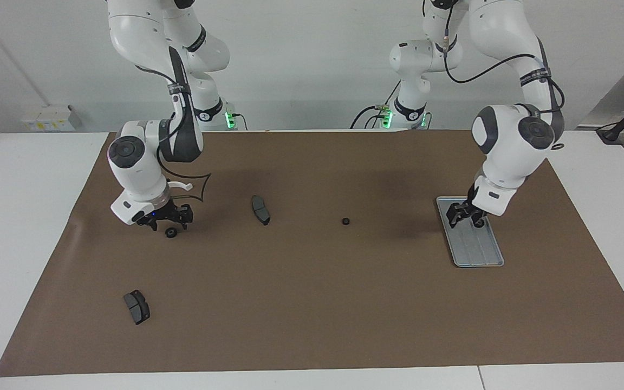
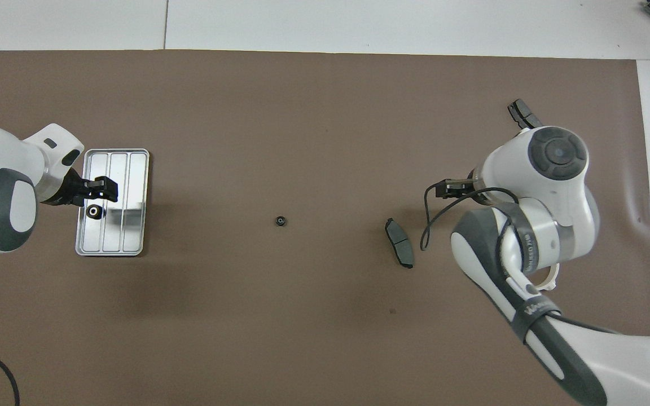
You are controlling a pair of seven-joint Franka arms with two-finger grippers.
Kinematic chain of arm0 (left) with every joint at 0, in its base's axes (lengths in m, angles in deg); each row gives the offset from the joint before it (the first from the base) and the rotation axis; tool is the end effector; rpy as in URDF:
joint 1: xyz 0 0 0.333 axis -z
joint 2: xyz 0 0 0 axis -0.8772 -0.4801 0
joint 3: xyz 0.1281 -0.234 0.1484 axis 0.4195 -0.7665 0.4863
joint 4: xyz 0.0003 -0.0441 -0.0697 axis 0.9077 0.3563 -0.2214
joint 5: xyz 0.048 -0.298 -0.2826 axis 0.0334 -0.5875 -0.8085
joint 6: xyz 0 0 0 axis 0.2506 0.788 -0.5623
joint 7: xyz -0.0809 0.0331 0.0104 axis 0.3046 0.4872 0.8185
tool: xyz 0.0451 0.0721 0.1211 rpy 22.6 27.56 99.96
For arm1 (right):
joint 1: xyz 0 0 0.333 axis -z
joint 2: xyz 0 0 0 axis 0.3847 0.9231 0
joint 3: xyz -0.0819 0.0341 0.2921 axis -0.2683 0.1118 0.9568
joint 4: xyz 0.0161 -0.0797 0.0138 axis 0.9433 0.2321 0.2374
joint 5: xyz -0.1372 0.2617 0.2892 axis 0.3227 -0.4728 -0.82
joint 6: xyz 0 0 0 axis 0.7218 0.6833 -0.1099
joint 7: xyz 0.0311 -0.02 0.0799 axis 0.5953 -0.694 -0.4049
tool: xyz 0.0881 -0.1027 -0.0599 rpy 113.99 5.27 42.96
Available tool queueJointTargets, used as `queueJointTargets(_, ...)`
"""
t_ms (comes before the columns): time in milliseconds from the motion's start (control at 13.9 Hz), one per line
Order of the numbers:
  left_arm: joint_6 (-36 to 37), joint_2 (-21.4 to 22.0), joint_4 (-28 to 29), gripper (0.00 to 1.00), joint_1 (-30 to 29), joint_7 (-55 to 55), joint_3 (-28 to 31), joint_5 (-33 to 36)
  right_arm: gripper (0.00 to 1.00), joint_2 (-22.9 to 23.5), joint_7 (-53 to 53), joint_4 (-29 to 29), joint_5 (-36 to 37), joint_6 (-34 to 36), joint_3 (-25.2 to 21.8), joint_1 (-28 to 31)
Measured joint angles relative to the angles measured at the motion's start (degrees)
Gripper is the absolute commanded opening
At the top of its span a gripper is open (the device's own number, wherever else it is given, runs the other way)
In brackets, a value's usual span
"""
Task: Place bearing gear from tray to pile
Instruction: 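Release the gear near the white clip while the left gripper sets another mid-table, then grasp the second gear with the right gripper while the left gripper grasps the third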
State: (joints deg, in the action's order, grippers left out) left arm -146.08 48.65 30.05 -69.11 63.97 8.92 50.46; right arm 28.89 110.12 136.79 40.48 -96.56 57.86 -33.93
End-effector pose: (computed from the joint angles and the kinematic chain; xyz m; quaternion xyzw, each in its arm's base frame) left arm 0.5961 0.0211 0.2770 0.9991 0.0334 -0.0209 0.0127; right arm 0.5944 0.1468 0.2963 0.9989 -0.0345 0.0239 0.0222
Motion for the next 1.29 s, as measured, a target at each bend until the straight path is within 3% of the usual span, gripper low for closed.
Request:
queueJointTargets(359,-3.12,-0.36,3.08,0.73,-1.39,2.44,-0.02,0.0,0.96,3.3,23.09,-6.3,-2.5,-0.12,0.27,-13.74)
queueJointTargets(790,-6.28,-0.79,5.49,0.69,-2.82,5.15,-0.01,0.0,0.95,16.56,39.13,-21.19,-2.48,-0.09,0.16,-22.18)
queueJointTargets(1006,-6.45,-0.84,5.78,0.59,-3.18,5.46,-0.16,-0.01,0.91,20.79,41.19,-24.87,-2.3,-0.03,0.11,-25.06)
queueJointTargets(1293,-6.68,-0.71,6.05,0.44,-3.41,5.63,-0.15,0.0,0.76,21.71,42.17,-25.84,-0.12,-0.06,0.08,-27.58)
